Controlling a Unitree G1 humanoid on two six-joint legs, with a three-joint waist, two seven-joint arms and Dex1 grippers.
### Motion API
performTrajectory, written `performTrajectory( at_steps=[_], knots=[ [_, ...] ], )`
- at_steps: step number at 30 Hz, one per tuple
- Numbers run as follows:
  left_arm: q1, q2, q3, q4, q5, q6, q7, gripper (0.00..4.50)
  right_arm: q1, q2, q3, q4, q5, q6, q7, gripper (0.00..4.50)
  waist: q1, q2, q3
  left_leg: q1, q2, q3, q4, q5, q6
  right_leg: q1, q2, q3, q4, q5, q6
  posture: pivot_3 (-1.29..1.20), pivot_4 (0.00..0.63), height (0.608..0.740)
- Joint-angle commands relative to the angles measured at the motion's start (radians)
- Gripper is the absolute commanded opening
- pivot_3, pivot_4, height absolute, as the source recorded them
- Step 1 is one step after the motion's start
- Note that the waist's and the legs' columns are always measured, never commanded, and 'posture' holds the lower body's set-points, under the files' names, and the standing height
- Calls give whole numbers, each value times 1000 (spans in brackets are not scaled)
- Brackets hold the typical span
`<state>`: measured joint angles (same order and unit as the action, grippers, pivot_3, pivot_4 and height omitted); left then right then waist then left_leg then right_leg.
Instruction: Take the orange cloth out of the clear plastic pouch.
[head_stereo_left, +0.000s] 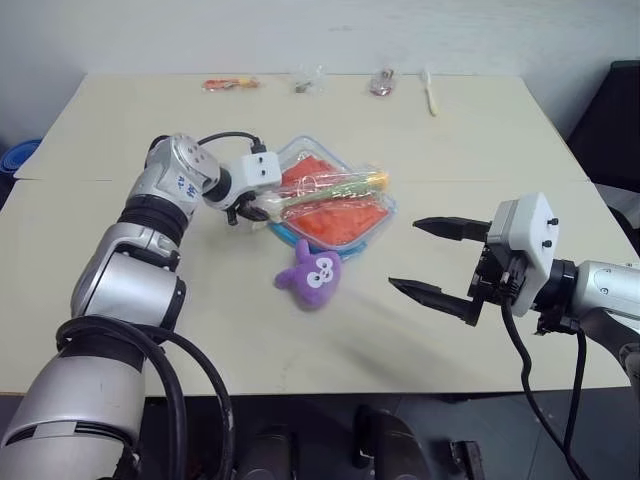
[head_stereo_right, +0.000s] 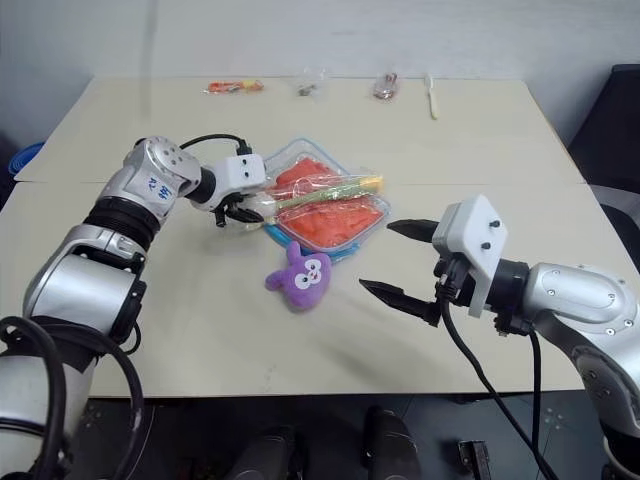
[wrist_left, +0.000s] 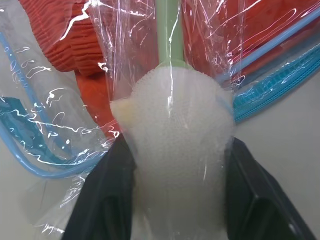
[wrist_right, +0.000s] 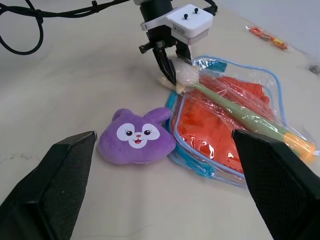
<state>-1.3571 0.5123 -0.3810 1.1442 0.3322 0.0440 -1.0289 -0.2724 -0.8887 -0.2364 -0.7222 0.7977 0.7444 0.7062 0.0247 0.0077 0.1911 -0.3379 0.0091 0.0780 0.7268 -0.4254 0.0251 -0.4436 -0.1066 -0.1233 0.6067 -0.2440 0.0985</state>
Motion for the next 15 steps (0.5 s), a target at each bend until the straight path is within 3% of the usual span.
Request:
performTrajectory(
  at_steps=[1,8,11,15],
  knots=[
    [14,53,74,-86,-59,63,-54,1061,-31,-5,10,-13,7,-20,13,4500,-1,0,0,0,0,0,0,0,0,0,0,0,0,0,0,0,150,740],
    [171,216,250,-460,-178,379,-102,1061,-113,12,98,37,-8,-45,75,4500,-15,0,0,0,2,0,0,0,0,0,1,0,0,0,0,0,150,740],
    [372,381,388,-669,-185,558,-22,1061,-182,35,163,83,-29,-74,122,4500,-33,0,0,0,2,0,0,0,0,-1,1,0,0,0,0,0,150,740],
    [660,521,604,-846,-206,729,76,1061,-249,66,216,129,-35,-99,185,4500,-50,0,0,2,3,-7,-2,0,0,-1,2,1,0,0,-1,0,150,740]
  ],
)
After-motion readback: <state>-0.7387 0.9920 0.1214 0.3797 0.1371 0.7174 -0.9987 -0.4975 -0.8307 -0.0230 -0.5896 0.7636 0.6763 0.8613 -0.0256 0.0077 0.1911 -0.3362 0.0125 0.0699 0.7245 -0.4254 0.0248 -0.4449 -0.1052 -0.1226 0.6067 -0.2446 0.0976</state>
